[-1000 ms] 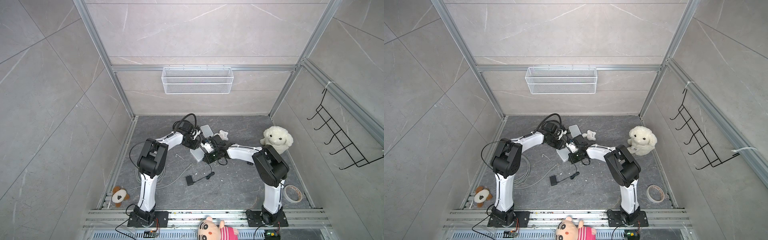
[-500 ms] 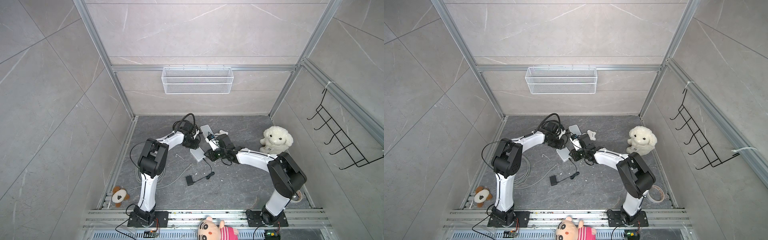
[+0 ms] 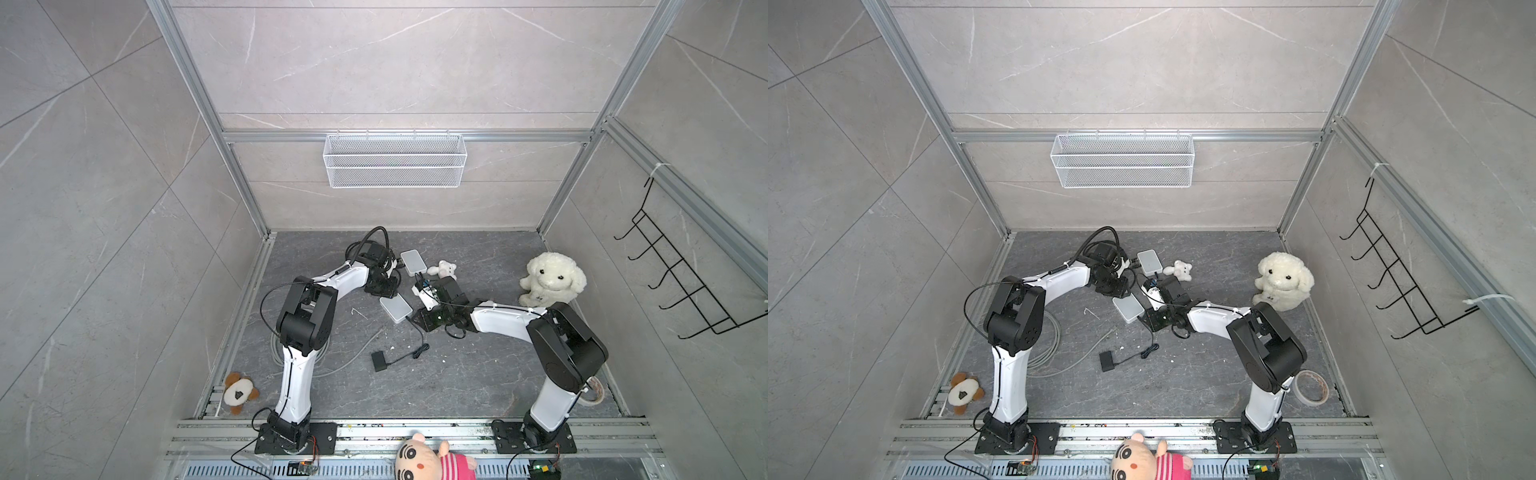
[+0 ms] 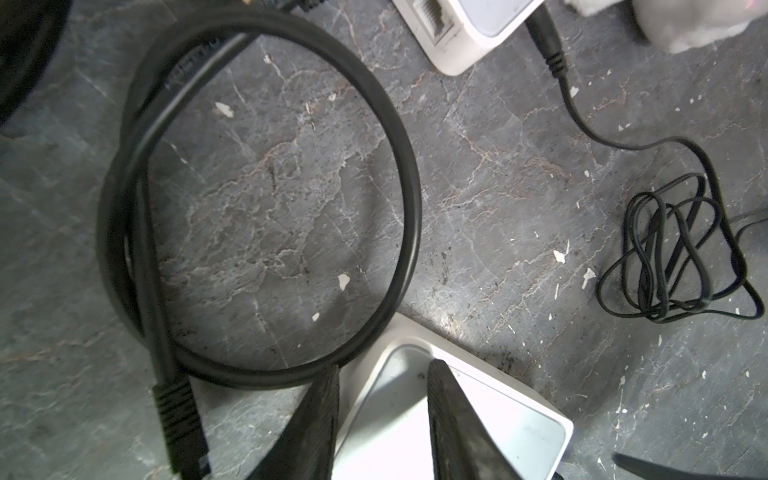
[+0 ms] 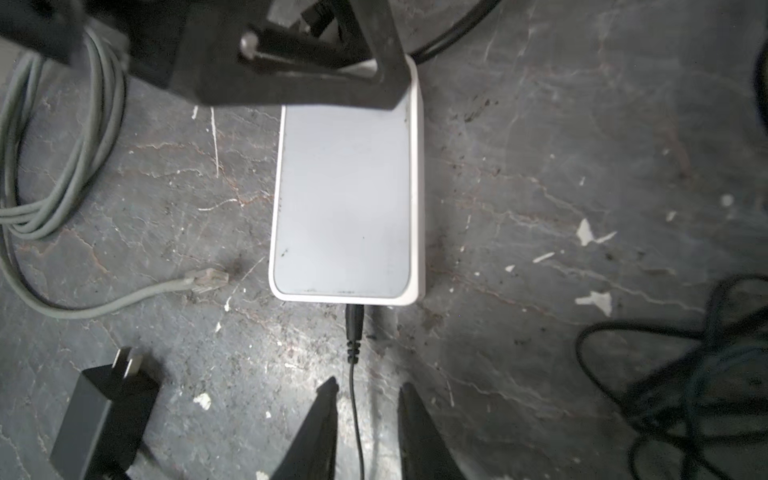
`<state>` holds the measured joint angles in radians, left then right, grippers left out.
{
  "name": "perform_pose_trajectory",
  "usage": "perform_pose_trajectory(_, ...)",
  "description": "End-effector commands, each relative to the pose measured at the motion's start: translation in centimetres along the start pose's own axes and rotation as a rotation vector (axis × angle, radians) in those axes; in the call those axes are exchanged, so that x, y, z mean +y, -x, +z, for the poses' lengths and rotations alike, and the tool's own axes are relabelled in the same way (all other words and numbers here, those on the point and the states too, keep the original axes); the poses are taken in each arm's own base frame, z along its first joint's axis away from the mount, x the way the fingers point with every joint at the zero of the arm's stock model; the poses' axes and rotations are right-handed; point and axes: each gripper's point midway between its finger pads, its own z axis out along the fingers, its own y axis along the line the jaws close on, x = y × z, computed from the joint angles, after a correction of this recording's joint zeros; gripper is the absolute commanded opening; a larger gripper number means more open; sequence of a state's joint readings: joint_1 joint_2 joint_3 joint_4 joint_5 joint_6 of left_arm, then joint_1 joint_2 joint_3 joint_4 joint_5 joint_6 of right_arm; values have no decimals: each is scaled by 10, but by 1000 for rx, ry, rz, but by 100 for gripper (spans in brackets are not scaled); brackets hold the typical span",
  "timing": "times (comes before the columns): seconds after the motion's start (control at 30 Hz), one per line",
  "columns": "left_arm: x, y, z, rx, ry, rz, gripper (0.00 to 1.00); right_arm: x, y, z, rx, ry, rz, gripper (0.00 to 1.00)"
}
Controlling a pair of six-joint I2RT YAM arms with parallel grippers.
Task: Insert the plug into the switch port
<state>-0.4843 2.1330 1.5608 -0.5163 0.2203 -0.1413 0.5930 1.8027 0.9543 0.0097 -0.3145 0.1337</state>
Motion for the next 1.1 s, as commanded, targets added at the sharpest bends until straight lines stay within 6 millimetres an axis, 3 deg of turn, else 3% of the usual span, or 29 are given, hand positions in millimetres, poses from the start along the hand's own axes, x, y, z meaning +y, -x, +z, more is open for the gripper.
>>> perform_pose_trajectory(0.0,40,-112,29,395,164,-78,38,5,9,6,-12,36,-25,29)
perform_pose_trajectory(0.37,40,-112,28,394,168,-77,38,9,4,15,6,48,-24,26)
perform_pose_trajectory(0.6,40,-112,29,394,166,-79,38,12,2,24,31,25,-49,16)
perform_pose_trajectory(0.77,40,-113,29,398,164,-81,38,3,-2,26,43,-40,-47,7)
perform_pose_trajectory(0.9,38,-116,27,404,159,-82,38,-5,1,25,36,-89,-26,3)
perform_pose_trajectory(1.07,32,-120,26,413,132,-84,37,-4,20,26,-11,-97,-11,2)
